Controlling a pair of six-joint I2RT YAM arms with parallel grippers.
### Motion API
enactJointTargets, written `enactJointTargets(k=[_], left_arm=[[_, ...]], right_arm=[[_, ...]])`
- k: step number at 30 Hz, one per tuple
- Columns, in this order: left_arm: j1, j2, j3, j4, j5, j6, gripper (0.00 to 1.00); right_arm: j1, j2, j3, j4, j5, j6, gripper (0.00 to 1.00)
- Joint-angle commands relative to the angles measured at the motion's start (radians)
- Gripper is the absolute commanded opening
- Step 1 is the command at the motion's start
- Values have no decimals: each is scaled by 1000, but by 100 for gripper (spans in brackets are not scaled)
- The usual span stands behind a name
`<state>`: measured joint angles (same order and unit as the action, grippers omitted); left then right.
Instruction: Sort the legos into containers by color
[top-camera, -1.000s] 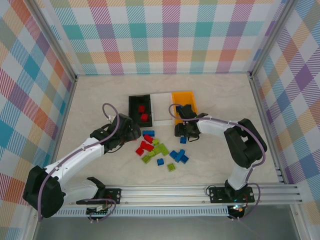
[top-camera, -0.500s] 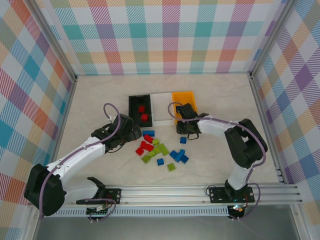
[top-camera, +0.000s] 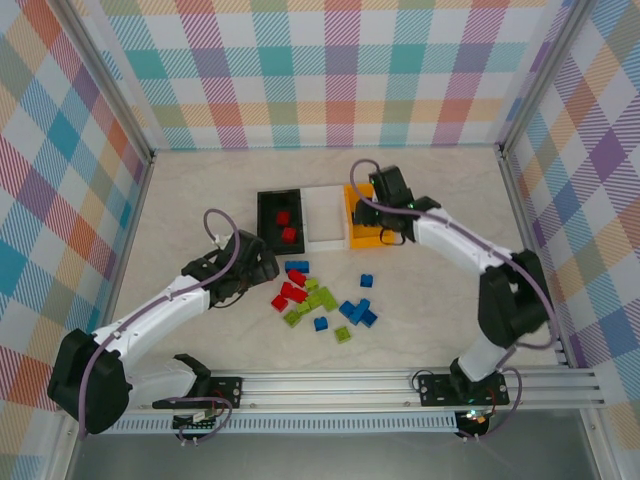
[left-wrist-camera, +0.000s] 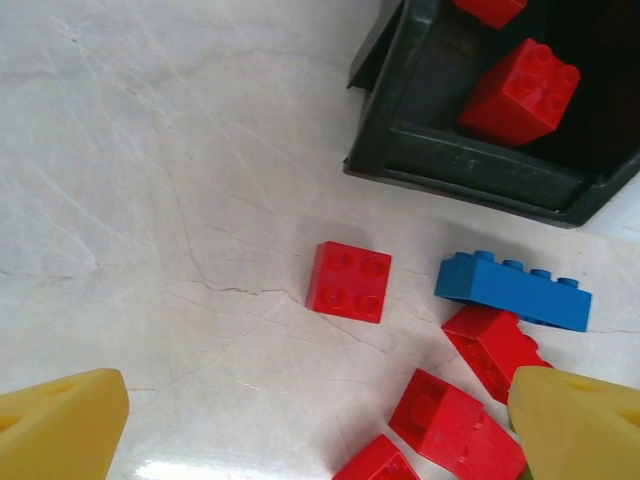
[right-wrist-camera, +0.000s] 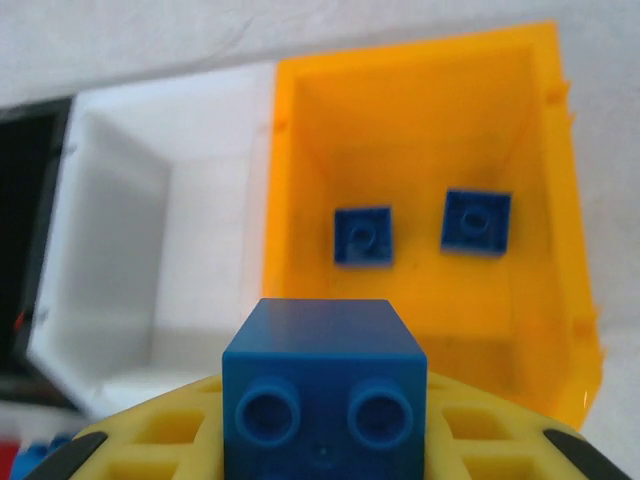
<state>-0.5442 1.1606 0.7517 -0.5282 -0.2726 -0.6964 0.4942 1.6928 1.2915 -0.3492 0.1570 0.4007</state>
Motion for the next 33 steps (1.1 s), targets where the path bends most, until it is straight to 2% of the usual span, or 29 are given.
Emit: enactJointTargets(k=[1, 3, 6, 9, 15, 19, 28, 31, 33], left_arm=[[23, -13, -21, -39, -2, -11, 93], [35, -1, -31, -35, 14, -3, 90], [55, 29, -46, -15, 41, 4, 90], [78, 76, -51, 22, 68, 20, 88], [86, 230, -28, 131, 99, 46, 78], [79, 283, -16, 218, 138, 67, 76], [60, 404, 73, 180, 67, 139, 72], [34, 355, 67, 204, 68, 141, 75], [14, 313, 64, 213, 56, 145, 81]], right_arm=[[-25, 118, 92, -75, 21, -21, 28], [-33, 165, 131, -77, 20, -16, 32], [-34, 202, 170, -87, 19, -9, 52], [-34, 162, 147, -62, 3, -2, 60], [-34, 26, 38, -29, -9, -7, 61], [-34, -27, -26, -25, -2, -7, 61], [-34, -64, -90, -5, -18, 17, 61], [-33, -63, -93, -11, -17, 15, 61], [-34, -68, -100, -11, -13, 13, 61]])
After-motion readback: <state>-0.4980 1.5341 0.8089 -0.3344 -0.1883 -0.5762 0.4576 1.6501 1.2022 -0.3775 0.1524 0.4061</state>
